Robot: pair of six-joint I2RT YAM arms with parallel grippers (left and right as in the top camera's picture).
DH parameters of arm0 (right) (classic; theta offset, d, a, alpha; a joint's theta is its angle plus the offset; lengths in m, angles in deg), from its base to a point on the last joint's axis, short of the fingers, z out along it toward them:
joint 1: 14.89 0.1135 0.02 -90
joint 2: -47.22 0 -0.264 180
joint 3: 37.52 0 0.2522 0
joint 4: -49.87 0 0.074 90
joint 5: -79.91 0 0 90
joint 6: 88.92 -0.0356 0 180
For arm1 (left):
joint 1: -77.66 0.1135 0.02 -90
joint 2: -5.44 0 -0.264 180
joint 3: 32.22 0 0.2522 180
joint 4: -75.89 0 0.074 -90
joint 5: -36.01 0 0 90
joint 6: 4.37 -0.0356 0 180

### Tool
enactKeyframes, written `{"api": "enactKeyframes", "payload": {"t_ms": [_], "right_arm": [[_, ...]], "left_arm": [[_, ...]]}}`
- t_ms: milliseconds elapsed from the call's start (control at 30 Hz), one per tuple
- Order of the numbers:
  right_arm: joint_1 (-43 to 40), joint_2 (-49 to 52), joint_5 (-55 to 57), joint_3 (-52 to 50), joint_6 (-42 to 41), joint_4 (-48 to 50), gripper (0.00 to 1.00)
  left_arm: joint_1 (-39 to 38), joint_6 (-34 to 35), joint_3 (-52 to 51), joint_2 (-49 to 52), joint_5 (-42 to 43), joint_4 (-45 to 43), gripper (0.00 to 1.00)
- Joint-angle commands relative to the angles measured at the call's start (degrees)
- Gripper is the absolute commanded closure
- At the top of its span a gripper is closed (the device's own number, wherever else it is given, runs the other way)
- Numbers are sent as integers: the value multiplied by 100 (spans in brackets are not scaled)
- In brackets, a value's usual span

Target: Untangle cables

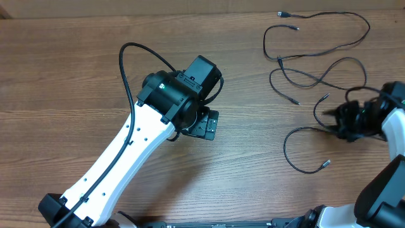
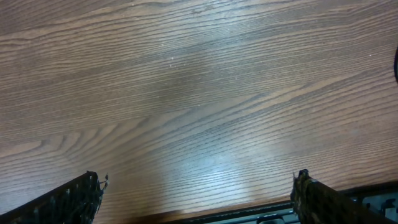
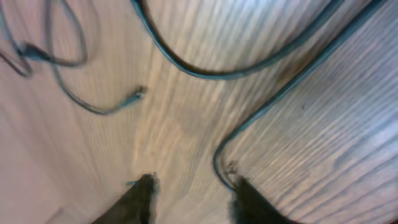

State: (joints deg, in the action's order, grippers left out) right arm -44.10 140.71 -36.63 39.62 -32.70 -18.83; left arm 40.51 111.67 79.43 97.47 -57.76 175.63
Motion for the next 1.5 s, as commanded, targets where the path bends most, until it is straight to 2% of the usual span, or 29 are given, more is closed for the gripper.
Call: {"api": "enactKeyframes", "payload": {"t_ms": [0, 33, 67, 167, 333, 600, 633, 733, 1000, 1100, 1333, 1467], "right_arm": [[2, 11, 409, 420, 743, -170, 6], [4, 11, 503, 448, 885, -205, 0], [11, 11, 623, 448, 898, -236, 0], [120, 13, 848, 420, 833, -234, 4], [573, 13, 1187, 413, 813, 52, 17], [1661, 20, 2621, 413, 815, 498, 17], [1753, 20, 2780, 413, 815, 516, 19], [1939, 37, 3307, 409, 811, 520, 32], [1886, 570, 3353, 409, 815, 684, 33], [1886, 861, 3338, 409, 933, 833, 29], [1886, 1080, 3338, 409, 1034, 1062, 34], [1886, 1097, 3340, 409, 1364, 1161, 39]], "left_arm": [[-33, 81, 120, -17, -111, -74, 0], [-33, 81, 120, -17, -111, -98, 0], [-33, 81, 120, -13, -111, -122, 0], [-33, 81, 120, 15, -111, -157, 0], [-33, 81, 116, 116, -107, -184, 0], [-35, 81, 114, 363, -20, -55, 0], [-35, 81, 114, 378, -22, -20, 1], [-33, 92, 114, 398, -24, 83, 0], [-33, 125, 114, 396, -24, 144, 0], [-33, 127, 114, 396, -24, 155, 0], [-33, 153, 114, 396, -94, 317, 0], [9, 455, 114, 385, -332, 501, 0]]}}
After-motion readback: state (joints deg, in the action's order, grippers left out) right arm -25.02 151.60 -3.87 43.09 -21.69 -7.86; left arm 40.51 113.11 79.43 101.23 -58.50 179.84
